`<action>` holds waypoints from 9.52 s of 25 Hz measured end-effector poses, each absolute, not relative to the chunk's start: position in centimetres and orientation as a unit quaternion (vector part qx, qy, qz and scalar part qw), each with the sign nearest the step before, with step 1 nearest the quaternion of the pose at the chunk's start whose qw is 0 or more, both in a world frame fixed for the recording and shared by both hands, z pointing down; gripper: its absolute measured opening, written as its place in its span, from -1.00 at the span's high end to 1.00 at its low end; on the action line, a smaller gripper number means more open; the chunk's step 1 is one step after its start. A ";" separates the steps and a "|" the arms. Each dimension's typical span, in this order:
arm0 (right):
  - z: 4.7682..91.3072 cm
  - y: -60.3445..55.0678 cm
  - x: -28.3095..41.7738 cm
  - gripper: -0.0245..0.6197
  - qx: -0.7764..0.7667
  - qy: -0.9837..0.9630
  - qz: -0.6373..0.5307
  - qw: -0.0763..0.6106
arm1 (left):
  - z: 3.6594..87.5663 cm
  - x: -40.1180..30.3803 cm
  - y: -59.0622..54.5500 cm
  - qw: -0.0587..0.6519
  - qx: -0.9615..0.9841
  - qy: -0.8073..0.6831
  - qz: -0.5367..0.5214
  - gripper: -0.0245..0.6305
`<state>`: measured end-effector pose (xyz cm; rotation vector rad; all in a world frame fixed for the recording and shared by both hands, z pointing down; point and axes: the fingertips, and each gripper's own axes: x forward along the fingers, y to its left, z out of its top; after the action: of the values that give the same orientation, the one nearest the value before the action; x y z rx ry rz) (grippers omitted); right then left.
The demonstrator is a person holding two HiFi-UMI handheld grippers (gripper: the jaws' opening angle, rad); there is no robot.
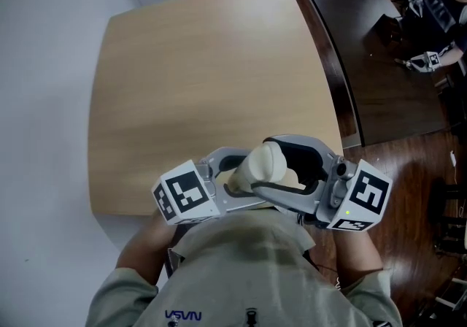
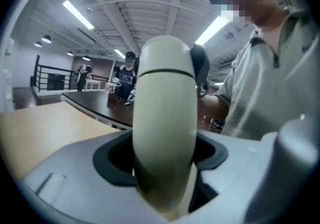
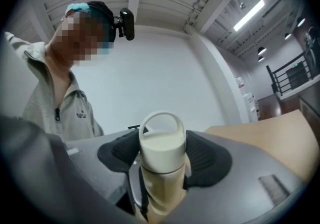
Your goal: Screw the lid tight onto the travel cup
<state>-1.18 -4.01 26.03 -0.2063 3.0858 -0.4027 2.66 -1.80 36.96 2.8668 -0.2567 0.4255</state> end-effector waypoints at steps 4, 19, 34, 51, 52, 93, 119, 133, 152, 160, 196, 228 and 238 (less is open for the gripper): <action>27.2 -6.4 -1.4 0.04 -0.165 0.980 -0.112 0.007 | 38.3 1.8 -5.5 0.082 0.954 -0.225 0.179 -0.04; 30.8 -10.2 -1.1 0.04 -0.345 0.923 -0.169 0.028 | 42.6 -0.1 -9.5 0.088 0.865 -0.447 0.209 -0.04; 27.2 -6.7 0.1 -0.04 -0.161 0.963 -0.205 0.074 | 37.3 1.9 -5.4 0.180 0.957 -0.218 0.060 -0.04; 24.5 -1.0 -0.5 -0.04 0.079 0.970 -0.223 0.050 | 34.0 2.5 4.1 0.220 0.966 0.124 0.056 -0.04; 24.5 -0.9 -0.5 -0.04 0.085 0.971 -0.220 0.049 | 34.2 2.7 4.3 0.219 0.964 0.132 0.065 -0.04; 33.0 -10.0 -1.4 0.06 -0.335 0.910 -0.243 0.004 | 44.8 -0.9 -8.2 0.124 0.856 -0.433 0.253 -0.04; 25.2 -2.9 0.4 0.01 0.028 0.969 -0.236 0.070 | 35.4 2.0 2.8 0.255 0.960 0.110 0.049 -0.04; 24.7 -1.2 -1.4 0.01 0.088 0.971 -0.217 0.041 | 35.1 2.8 3.8 0.227 0.959 0.144 0.095 -0.04; 27.6 -8.1 -0.8 0.07 -0.210 0.961 -0.177 0.040 | 38.8 1.6 -6.2 0.144 0.942 -0.241 0.182 -0.04; 29.9 -9.6 0.0 0.07 -0.347 0.913 -0.209 0.051 | 41.6 0.4 -7.9 0.120 0.875 -0.408 0.230 -0.04; 23.3 -0.5 -0.2 -0.04 0.091 0.976 -0.188 0.062 | 32.6 1.9 3.9 0.215 0.963 0.159 0.036 -0.04; 25.0 -6.0 -2.1 0.13 -0.185 0.979 -0.085 0.017 | 36.1 1.7 -6.3 0.069 0.961 -0.240 0.123 -0.03; 26.5 -6.7 -3.2 0.13 -0.233 0.971 -0.055 -0.014 | 37.5 0.1 -8.5 0.044 0.931 -0.339 0.130 -0.03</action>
<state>-3.20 -6.72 26.51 -0.7379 3.0781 -0.1741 0.12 -8.50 37.49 2.8444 -1.0354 0.3976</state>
